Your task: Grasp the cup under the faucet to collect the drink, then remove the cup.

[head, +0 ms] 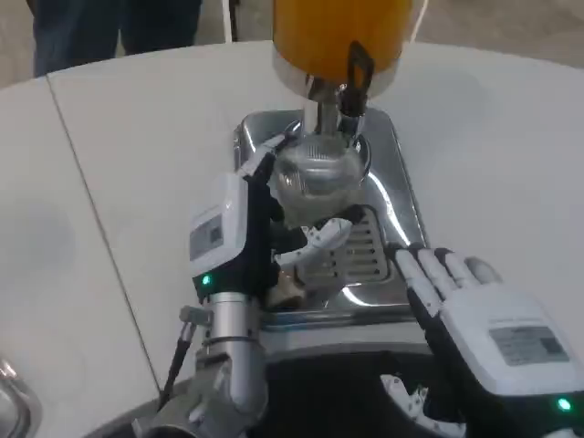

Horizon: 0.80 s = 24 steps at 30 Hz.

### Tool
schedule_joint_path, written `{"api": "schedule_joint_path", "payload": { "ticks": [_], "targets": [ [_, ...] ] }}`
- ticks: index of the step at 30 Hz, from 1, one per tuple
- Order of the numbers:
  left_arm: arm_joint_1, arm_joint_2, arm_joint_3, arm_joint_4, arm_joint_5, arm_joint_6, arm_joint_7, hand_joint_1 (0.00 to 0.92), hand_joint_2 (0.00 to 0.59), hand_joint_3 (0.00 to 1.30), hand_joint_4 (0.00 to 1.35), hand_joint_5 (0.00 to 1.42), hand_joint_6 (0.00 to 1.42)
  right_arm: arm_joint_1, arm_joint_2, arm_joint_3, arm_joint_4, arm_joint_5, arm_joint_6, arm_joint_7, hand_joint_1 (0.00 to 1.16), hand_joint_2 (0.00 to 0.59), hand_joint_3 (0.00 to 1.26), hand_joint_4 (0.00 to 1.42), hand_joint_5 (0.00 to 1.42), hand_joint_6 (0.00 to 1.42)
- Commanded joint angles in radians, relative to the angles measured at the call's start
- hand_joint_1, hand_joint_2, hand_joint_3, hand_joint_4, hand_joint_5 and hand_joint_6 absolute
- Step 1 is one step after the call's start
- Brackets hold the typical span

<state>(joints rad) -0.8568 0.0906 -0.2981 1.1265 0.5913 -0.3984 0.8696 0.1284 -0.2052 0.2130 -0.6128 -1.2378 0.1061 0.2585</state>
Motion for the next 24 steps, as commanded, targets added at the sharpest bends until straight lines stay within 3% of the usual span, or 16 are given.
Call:
{"api": "schedule_joint_path", "payload": {
  "ticks": [1,8,12,13,17,19,24],
  "targets": [
    [0.031,0.021,-0.005,-0.028,-0.008,-0.038,-0.022,0.49,0.071,0.31,0.31,0.76,0.9,0.004,-0.009,-0.008,0.029,0.024,-0.006,-0.037,0.52,0.502,0.0,0.0,0.0,0.02],
    [0.092,0.065,-0.011,-0.127,0.003,-0.079,-0.068,0.426,0.06,0.24,0.22,0.71,0.82,0.0,-0.028,-0.01,0.062,0.055,-0.013,-0.068,0.51,0.505,0.0,0.0,0.0,0.02],
    [0.114,0.065,-0.014,-0.169,0.007,-0.07,-0.087,0.402,0.059,0.21,0.19,0.69,0.81,-0.009,-0.02,0.003,0.067,0.049,-0.005,-0.076,0.51,0.506,0.0,0.0,0.0,0.02],
    [0.115,0.063,-0.016,-0.176,0.01,-0.066,-0.089,0.401,0.058,0.19,0.16,0.67,0.77,-0.008,-0.018,0.004,0.066,0.047,-0.002,-0.078,0.5,0.506,0.0,0.0,0.0,0.02],
    [0.11,0.052,-0.031,-0.187,0.016,-0.062,-0.118,0.362,0.049,0.08,0.01,0.44,0.41,-0.001,-0.012,0.003,0.067,0.041,0.009,-0.084,0.5,0.506,0.0,0.0,0.0,0.02],
    [0.111,0.056,-0.038,-0.199,0.017,-0.061,-0.142,0.345,0.047,0.03,0.0,0.36,0.33,0.003,-0.006,0.002,0.059,0.045,0.011,-0.092,0.5,0.506,0.0,0.0,0.0,0.02],
    [0.168,0.13,-0.048,-0.317,0.042,-0.052,-0.209,0.321,0.045,0.0,0.0,0.25,0.23,0.006,0.015,-0.007,0.025,0.062,0.014,-0.114,0.5,0.506,0.0,0.0,0.0,0.02]
  ]
}}
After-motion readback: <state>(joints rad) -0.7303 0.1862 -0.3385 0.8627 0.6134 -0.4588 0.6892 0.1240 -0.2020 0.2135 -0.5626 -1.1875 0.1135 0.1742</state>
